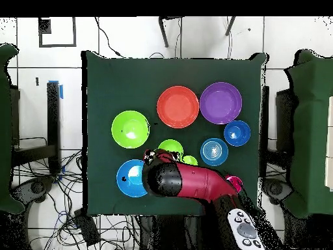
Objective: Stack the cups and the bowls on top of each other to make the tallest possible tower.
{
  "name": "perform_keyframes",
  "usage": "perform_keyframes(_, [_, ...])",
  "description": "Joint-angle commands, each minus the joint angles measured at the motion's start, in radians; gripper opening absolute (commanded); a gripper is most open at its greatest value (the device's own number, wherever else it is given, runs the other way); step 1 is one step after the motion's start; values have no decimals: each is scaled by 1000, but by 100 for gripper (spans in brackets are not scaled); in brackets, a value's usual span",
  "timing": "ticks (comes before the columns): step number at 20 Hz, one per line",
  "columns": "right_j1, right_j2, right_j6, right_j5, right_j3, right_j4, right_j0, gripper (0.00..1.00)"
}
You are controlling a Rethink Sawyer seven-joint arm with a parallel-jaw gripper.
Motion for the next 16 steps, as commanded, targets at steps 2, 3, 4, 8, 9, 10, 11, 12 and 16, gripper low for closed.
perform_keyframes(2, [94,97,-44,61,-86,-111,-25,100])
perform_keyframes(3, [102,92,-42,49,-90,-123,-27,100])
perform_keyframes(4, [110,91,-44,44,-98,-133,-30,100])
perform_keyframes(8, [135,101,-70,48,-129,-173,-60,100])
perform_keyframes(9, [139,107,-78,55,-136,-182,-70,100])
perform_keyframes(10, [142,113,-87,62,-144,-191,-81,100])
perform_keyframes(11, [137,117,-93,78,-148,-196,-87,100])
perform_keyframes(12, [131,118,-95,91,-153,-201,-90,100])
perform_keyframes(16, [113,120,-98,125,-162,-225,-100,100])
